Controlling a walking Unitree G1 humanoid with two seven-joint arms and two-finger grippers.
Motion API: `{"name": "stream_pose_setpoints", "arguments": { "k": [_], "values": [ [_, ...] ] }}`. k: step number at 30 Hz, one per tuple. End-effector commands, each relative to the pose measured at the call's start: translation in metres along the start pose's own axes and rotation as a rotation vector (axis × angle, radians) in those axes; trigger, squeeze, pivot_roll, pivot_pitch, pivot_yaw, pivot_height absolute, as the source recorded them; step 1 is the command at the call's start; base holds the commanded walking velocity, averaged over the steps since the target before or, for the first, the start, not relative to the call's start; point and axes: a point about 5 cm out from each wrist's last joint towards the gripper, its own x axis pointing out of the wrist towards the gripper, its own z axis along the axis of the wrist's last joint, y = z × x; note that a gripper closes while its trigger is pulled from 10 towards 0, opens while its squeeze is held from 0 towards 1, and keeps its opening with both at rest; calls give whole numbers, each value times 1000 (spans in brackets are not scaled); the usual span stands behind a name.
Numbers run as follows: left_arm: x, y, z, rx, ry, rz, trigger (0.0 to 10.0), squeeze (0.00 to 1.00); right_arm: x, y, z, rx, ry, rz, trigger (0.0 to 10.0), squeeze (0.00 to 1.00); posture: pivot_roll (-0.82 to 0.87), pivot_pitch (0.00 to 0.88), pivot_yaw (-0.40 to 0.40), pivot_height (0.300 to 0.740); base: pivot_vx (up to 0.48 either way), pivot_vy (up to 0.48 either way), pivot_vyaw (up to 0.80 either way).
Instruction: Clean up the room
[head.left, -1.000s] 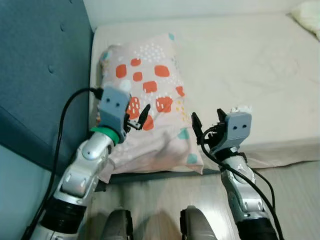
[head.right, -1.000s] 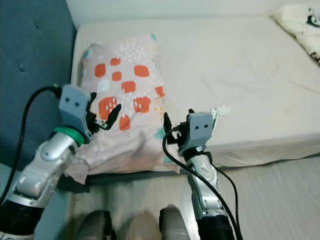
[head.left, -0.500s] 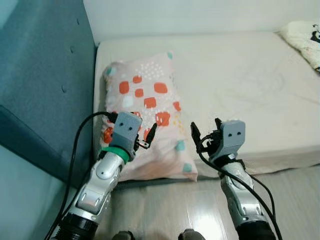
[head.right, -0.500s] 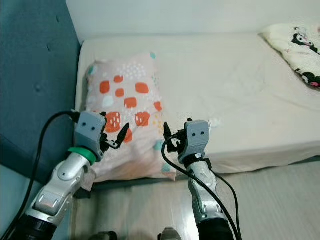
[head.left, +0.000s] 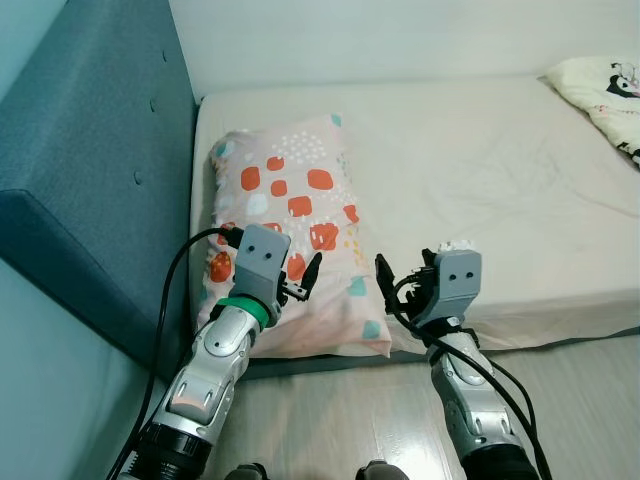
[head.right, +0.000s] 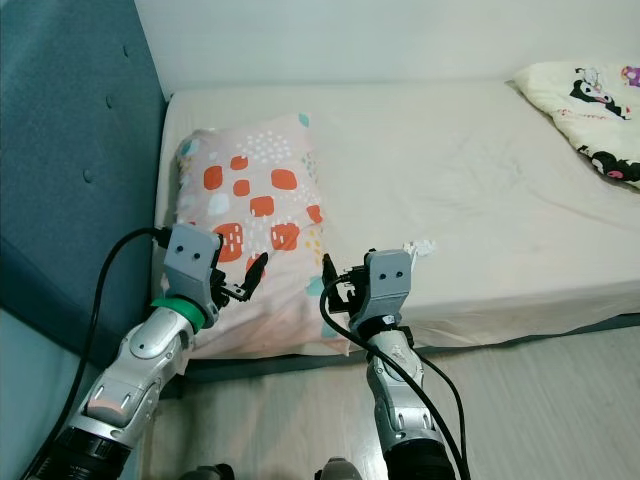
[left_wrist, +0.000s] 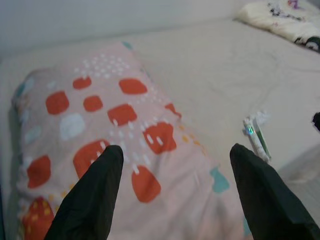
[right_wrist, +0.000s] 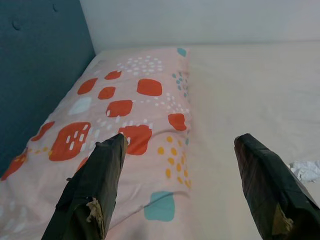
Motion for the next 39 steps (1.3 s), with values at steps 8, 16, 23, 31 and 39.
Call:
{"name": "stream_pose_setpoints", "arguments": {
  "k": [8, 16, 23, 31, 39],
  "values": [
    [2, 1, 0, 123, -35, -37, 10000, 0, -5, 0, -9, 51, 30, -17, 10000, 0, -27, 75, 22, 740, 0, 0, 0],
    [2, 1, 1, 139, -63, -31, 10000, 0, -5, 0, -10, 46, 35, -11, 10000, 0, -28, 76, 18, 740, 0, 0, 0],
    [2, 3, 2, 147, -75, -18, 10000, 0, -6, -1, -11, 44, 41, -13, 10000, 0, -26, 83, 21, 740, 0, -374, 0],
    [2, 4, 1, 149, -77, -14, 10000, 0, -7, 0, -12, 50, 41, -12, 10000, 0, -25, 86, 24, 740, 0, -403, 0],
    [3, 6, 1, 154, -79, -6, 10000, 0, -6, 5, -11, 69, 31, 10, 10000, 0, -23, 86, 27, 740, 0, -398, 0]
  ]
}}
